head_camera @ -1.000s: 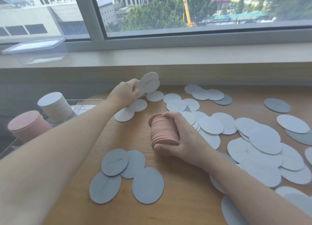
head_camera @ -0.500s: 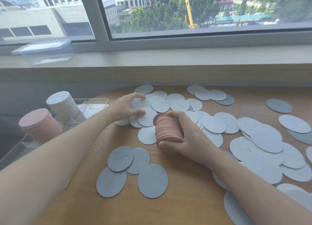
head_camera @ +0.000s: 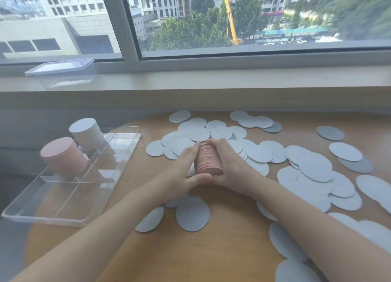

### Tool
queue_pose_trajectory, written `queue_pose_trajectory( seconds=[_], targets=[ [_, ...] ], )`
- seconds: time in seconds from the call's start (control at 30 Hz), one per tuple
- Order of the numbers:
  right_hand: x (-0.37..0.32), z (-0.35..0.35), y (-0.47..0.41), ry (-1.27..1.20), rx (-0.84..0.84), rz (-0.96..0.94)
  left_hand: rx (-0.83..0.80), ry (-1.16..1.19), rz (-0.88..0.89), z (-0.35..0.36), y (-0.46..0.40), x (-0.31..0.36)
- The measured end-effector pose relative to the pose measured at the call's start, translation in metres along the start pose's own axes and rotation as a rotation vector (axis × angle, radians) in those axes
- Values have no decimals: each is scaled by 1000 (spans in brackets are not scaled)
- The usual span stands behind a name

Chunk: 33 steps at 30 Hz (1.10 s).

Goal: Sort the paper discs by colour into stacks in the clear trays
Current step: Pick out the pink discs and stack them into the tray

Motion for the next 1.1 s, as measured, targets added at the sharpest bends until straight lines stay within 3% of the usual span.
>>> queue_pose_trajectory(
  seconds=[0.23,0.37,0.53,0.7,0.87,1.1],
  targets=[
    [-2,-4,9,347,-182,88,93,87,43,-2,2,10],
    [12,-10,23,343,-196,201,58,127,25,3,8,13],
    [18,4,35,366,-199,228,31,-124,24,28,10,21],
    [17,2,34,349,-174,218,22,-130,14,29,8,24],
    [4,-16,31,204,-78,160,137,-9,14,11,19,21],
    [4,9,56,312,-204,156,14,-133,-7,34,29,20]
  ],
)
Point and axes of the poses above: each hand's wrist, its own y-axis away from the middle knuckle, its own z-axis out of the palm, x = y × z, the point moved 8 cm from there along -y, towards the middle knuckle, and after that the axes turned 3 degrees about z, right-handed, at the moved point
